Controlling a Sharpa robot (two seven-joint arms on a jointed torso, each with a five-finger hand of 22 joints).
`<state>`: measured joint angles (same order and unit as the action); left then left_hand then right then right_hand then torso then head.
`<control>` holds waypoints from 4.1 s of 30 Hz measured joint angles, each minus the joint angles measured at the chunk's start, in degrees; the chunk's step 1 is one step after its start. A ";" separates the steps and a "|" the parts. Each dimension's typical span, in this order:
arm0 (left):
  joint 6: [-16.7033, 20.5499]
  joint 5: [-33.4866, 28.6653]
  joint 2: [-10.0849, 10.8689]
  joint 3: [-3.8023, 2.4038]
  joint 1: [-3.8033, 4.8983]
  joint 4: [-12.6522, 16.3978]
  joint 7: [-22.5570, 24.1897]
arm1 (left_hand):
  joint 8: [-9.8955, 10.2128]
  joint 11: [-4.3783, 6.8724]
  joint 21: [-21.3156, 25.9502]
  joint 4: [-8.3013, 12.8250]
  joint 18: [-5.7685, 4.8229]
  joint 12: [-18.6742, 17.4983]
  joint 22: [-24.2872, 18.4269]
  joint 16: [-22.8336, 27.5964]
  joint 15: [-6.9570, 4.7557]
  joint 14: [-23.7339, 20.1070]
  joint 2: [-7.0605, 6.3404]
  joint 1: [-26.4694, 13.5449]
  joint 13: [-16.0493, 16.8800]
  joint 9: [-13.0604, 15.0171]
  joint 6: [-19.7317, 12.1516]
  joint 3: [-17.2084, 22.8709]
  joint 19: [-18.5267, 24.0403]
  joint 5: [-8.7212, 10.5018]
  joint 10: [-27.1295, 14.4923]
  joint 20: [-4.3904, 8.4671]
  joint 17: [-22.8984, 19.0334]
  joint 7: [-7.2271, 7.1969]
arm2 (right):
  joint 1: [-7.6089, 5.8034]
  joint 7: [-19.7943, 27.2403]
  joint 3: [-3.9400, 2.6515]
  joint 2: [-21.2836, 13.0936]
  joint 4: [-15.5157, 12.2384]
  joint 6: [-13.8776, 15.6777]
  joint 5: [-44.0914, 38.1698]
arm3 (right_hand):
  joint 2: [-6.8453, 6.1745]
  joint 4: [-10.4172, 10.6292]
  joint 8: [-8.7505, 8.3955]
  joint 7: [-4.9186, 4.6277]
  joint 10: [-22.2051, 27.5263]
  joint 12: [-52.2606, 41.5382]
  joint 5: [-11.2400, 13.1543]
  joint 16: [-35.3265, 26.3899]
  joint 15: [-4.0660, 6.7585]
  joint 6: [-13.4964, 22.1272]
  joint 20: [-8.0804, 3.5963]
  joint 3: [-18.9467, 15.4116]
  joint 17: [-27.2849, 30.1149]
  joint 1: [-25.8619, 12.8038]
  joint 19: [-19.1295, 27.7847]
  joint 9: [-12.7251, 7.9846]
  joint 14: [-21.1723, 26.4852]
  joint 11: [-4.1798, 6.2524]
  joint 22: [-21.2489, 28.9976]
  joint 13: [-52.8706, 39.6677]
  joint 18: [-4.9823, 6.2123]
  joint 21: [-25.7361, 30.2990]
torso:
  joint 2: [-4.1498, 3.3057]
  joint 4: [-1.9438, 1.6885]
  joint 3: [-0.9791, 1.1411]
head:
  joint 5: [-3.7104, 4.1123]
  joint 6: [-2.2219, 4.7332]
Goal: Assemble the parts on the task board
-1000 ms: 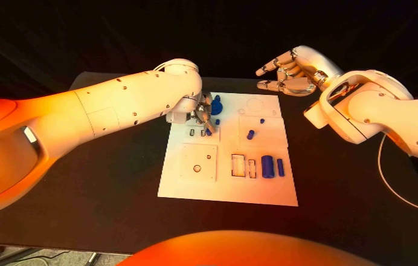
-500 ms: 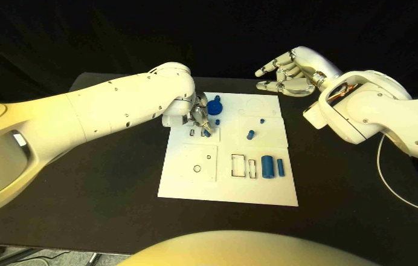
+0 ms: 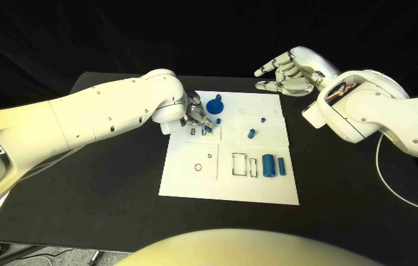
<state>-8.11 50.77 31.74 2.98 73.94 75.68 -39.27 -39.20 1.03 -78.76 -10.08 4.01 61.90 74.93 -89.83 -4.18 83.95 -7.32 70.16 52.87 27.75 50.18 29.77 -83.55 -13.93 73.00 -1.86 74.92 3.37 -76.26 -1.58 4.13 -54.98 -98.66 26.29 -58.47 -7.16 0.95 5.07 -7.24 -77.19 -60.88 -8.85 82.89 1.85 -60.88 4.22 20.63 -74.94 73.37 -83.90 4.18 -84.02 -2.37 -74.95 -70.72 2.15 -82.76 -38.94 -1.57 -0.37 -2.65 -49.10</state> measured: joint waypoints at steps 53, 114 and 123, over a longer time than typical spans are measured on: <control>0.80 9.35 1.66 -0.07 -2.14 2.86 -0.67 | -1.81 0.94 -1.28 2.76 0.00 1.55 -0.02 0.00 -0.51 0.11 -1.54 -4.91 2.20 1.18 1.44 3.01 -0.41 -4.29 2.58 0.41 0.03 -0.84 | 0.25 0.08 0.07 -0.02 -0.13 -0.33 0.24 | 0.00 0.16 0.00 0.00 -0.01 0.00 0.00 0.00 0.00 0.00 0.00 -0.16 0.03 0.00 0.00 0.00 0.00 0.00 0.03 0.00 0.00 0.00 | -0.02 0.04 0.09 | -0.72 -0.43; 1.46 7.81 4.02 -4.36 0.98 1.76 -0.72 | 3.36 -0.51 2.12 -4.76 -0.86 -6.76 0.00 0.00 -0.15 0.05 1.88 -6.49 -6.75 -3.57 -0.06 -24.08 -0.16 5.43 -3.63 0.38 -0.01 0.39 | 1.07 0.16 0.08 0.01 0.28 -0.75 0.67 | 0.00 0.88 0.00 0.00 -0.01 0.01 0.00 -0.23 0.00 0.00 0.00 -0.88 0.02 0.00 0.00 -0.05 0.00 -0.01 0.02 0.28 0.00 0.00 | 0.01 -0.01 0.10 | 0.29 0.71; -3.21 7.70 0.20 -4.30 2.58 -7.47 -0.74 | 4.80 -1.28 2.25 -5.51 -0.87 -7.40 0.00 0.00 0.41 0.22 2.58 -5.08 -7.84 -5.10 -0.04 -26.43 -0.38 5.67 -4.79 -0.41 -0.01 1.10 | 1.21 0.18 0.09 0.30 0.57 -0.81 0.79 | 0.00 0.87 0.00 0.00 -0.01 0.01 0.00 -0.23 0.00 0.00 0.00 -0.88 0.03 0.00 0.00 -0.04 0.00 -0.01 0.03 0.27 0.00 0.00 | -0.07 0.03 0.10 | 0.41 1.43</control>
<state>-11.32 58.46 31.95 -1.31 76.52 68.21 -40.01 -34.40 -0.25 -76.51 -15.59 3.14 54.50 74.93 -89.82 -3.77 84.17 -4.74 65.07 45.03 22.65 50.14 3.34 -83.93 -8.26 68.21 -2.27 74.91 4.48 -75.04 -1.40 4.23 -54.68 -98.09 25.47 -57.68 -7.16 1.83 5.07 -7.24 -77.20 -60.87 -8.85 82.67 1.85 -60.89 4.22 19.76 -74.91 73.37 -83.90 4.14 -84.02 -2.38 -74.92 -70.45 2.14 -82.76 -39.00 -1.54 -0.27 -2.25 -47.67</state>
